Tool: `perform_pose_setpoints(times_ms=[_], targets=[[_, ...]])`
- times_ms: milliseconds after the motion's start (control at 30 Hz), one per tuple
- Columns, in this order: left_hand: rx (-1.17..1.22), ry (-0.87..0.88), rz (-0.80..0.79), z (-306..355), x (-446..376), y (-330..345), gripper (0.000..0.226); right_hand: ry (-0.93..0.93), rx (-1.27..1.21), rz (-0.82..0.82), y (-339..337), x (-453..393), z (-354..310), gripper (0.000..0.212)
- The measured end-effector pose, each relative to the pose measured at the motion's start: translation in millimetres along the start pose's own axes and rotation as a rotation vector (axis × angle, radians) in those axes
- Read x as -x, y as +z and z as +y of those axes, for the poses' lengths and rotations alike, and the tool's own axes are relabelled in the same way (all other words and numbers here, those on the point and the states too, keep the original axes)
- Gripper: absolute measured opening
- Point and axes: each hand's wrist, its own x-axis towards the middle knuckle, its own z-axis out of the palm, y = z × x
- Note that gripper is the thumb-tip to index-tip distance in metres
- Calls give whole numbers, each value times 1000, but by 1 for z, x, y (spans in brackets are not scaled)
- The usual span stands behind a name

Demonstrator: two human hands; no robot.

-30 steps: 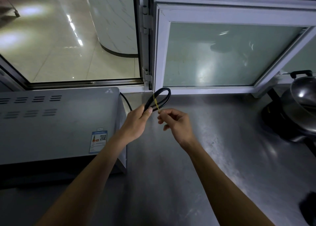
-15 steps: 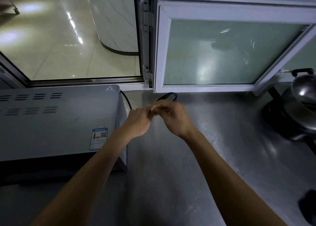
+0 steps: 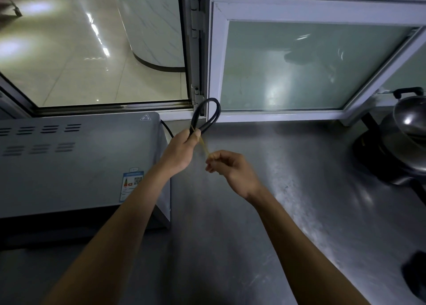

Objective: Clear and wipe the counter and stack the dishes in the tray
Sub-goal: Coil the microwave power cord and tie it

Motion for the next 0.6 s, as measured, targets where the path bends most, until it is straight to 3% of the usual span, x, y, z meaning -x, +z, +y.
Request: perform_pose_setpoints(times_ms=[333,500,600], targets=[[-177,31,-36,-11,6,4,45,-9,123,77,-16,7,-7,19],[-126,34,-37,-8,6,5,58,-67,-21,-15,-13,19,-17,25],[-125,18,-37,-9,5,10,51,-140,-119,-40,-9,22,-26,24]])
